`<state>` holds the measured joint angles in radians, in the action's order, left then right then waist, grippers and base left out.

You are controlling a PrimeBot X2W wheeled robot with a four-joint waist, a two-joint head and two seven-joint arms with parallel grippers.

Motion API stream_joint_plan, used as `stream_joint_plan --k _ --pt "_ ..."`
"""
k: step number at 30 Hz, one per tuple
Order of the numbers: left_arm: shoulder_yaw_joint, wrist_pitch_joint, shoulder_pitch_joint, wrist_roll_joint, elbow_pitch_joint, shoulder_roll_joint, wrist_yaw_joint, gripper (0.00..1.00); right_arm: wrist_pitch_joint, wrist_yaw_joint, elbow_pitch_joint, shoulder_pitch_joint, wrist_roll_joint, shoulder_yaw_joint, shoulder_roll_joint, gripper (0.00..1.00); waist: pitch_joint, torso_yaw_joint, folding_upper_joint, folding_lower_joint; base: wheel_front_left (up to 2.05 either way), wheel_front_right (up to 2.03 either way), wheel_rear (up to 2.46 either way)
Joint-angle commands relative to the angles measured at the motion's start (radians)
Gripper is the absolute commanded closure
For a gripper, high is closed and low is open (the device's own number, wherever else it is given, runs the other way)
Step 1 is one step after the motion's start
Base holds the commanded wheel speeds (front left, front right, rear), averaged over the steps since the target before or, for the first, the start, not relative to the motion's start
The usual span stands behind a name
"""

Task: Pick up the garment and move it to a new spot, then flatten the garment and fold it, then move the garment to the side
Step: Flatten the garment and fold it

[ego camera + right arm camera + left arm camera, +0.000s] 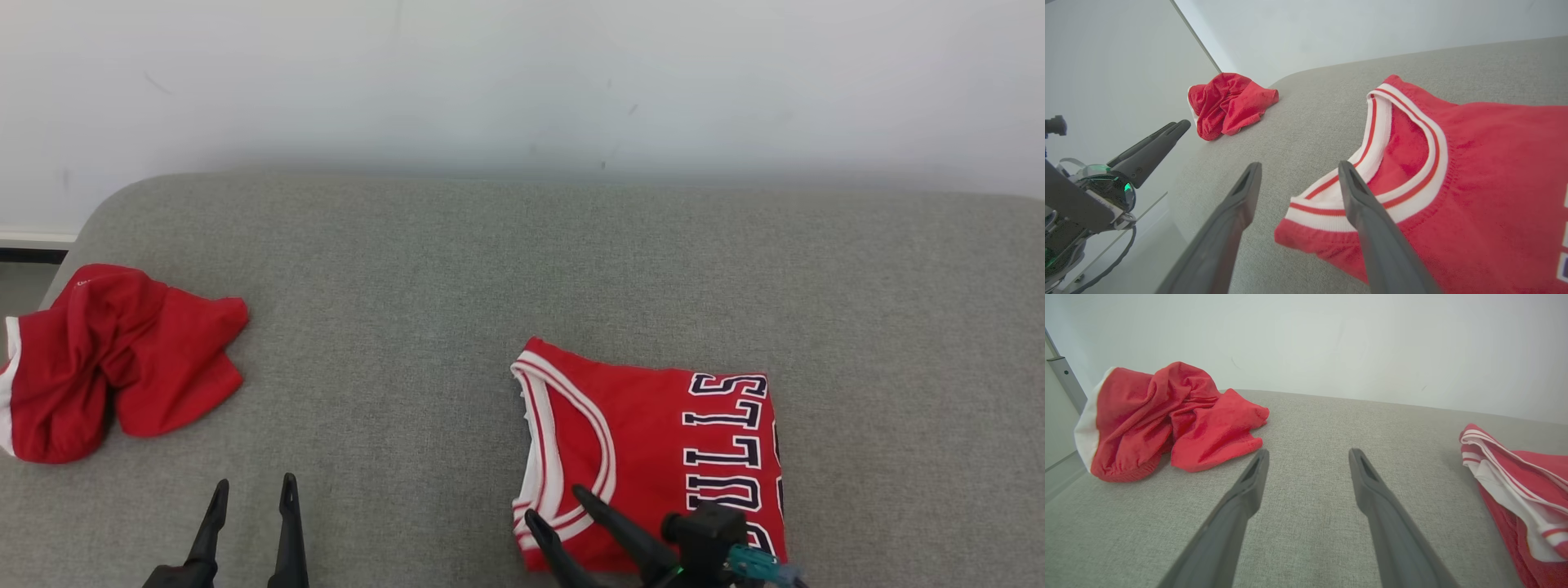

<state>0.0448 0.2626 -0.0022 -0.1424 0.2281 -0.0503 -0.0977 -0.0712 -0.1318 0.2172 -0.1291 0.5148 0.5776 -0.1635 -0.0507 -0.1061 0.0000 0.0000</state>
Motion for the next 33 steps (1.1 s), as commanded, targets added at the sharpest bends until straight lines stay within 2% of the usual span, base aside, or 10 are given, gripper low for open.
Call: stream_joint_plan --k 1,5,10,16,23,28,33 --pt "0.004 0.003 -0.009 0.002 0.001 0.0 -0.003 0.0 -0.022 0.003 0.004 -0.013 0.009 -0.001 -0.001 0.0 0.003 0.0 0.0 0.0 0.0 0.0 0.0" --pt "0.017 0.003 0.005 0.01 -0.001 0.0 -0.004 0.0 -0.109 0.003 -0.001 -0.028 0.016 -0.04 -0.016 0.0 0.013 0.009 0.0 0.0 0.0 0.0 0.0" --pt "0.032 0.003 0.021 0.012 -0.007 0.0 -0.006 0.0 -0.172 0.003 -0.017 -0.031 -0.037 -0.172 -0.038 0.0 0.029 0.031 0.0 0.0 0.0 0.0 0.0" --pt "0.038 0.003 0.032 0.021 -0.015 0.0 -0.001 0.0 -0.192 0.003 -0.039 0.016 -0.108 -0.362 -0.017 0.0 0.046 0.063 0.0 0.0 0.0 0.0 0.0" --pt "0.048 0.003 0.051 0.037 -0.036 0.0 0.014 0.0 -0.194 0.003 -0.077 0.091 -0.201 -0.509 0.014 0.0 0.058 0.103 0.0 0.0 0.0 0.0 0.0" --pt "0.069 0.003 0.068 0.049 -0.046 0.0 0.013 0.0 -0.194 0.003 -0.084 0.138 -0.216 -0.564 0.032 0.0 0.063 0.13 0.0 0.0 0.0 0.0 0.0" --pt "0.075 0.003 0.076 0.062 -0.055 -0.001 0.007 0.0 -0.194 0.003 -0.093 0.168 -0.232 -0.572 0.031 0.0 0.067 0.138 0.0 0.0 0.0 0.0 0.0"
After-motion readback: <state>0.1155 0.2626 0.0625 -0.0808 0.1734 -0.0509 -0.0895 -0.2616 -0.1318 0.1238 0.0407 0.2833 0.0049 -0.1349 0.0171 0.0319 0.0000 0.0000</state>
